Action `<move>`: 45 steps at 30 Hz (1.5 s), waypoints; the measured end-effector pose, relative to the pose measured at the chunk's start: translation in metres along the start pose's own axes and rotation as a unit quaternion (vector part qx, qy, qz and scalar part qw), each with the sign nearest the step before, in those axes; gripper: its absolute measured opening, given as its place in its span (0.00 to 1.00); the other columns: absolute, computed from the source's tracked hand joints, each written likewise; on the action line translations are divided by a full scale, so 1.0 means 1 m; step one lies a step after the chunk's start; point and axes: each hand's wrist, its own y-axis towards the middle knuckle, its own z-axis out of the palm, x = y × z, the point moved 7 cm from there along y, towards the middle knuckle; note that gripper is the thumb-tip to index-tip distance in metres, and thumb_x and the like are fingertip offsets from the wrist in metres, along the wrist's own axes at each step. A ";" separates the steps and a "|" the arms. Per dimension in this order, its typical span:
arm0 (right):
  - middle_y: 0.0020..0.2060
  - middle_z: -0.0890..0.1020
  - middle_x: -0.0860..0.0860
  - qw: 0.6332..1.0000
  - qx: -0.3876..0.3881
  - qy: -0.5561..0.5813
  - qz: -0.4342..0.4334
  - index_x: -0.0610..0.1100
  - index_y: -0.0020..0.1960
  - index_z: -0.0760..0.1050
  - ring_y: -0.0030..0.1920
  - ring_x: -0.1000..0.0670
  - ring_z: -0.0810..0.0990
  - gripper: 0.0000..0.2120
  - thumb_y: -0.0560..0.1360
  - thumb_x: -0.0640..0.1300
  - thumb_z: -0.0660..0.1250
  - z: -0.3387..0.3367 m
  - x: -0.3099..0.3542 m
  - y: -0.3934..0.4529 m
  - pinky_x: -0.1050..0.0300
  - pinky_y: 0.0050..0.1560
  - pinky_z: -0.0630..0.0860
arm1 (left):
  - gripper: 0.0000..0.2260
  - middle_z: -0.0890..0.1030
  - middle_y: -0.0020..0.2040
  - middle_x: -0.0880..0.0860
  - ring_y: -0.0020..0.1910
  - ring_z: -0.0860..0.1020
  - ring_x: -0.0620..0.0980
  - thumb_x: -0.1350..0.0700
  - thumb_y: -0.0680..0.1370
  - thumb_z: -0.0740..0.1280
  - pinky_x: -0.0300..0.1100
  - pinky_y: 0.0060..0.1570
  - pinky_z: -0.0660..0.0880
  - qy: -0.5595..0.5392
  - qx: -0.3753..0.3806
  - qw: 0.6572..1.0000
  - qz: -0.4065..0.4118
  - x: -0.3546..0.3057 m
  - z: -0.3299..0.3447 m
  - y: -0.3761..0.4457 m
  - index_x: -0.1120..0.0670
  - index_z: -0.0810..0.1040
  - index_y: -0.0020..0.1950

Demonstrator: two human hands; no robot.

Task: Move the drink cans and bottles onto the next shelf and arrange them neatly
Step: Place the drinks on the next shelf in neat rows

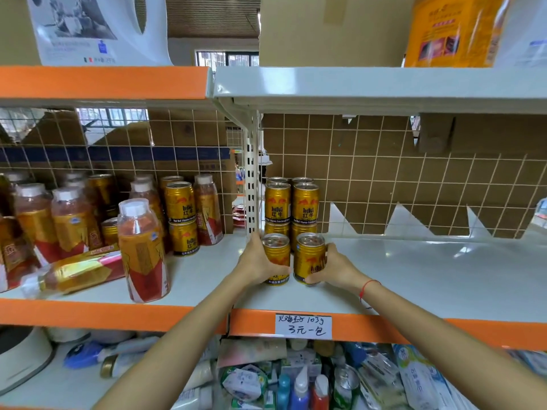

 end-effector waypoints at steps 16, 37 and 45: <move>0.58 0.77 0.45 0.996 -0.089 -0.003 -0.016 0.43 0.62 0.62 0.57 0.43 0.77 0.36 0.62 0.47 0.79 0.005 0.003 0.011 0.50 0.54 0.74 | 0.35 0.76 0.62 0.54 0.53 0.74 0.48 0.58 0.65 0.79 0.38 0.52 0.71 -0.028 0.006 0.999 -0.035 0.018 0.007 0.010 0.56 0.66 0.66; 0.61 0.76 0.45 0.993 -0.118 -0.028 0.016 0.44 0.67 0.58 0.59 0.42 0.76 0.40 0.65 0.49 0.78 0.010 0.006 0.024 0.48 0.56 0.75 | 0.36 0.73 0.65 0.53 0.61 0.73 0.50 0.60 0.67 0.78 0.40 0.56 0.70 -0.109 0.019 0.992 -0.052 0.029 0.013 0.023 0.55 0.63 0.70; 0.60 0.77 0.45 0.992 -0.119 -0.028 0.012 0.44 0.66 0.60 0.58 0.42 0.77 0.40 0.63 0.51 0.78 0.009 0.004 0.025 0.47 0.56 0.75 | 0.37 0.73 0.66 0.54 0.62 0.73 0.52 0.60 0.67 0.78 0.44 0.60 0.72 -0.116 0.021 0.991 -0.056 0.034 0.014 0.027 0.54 0.63 0.70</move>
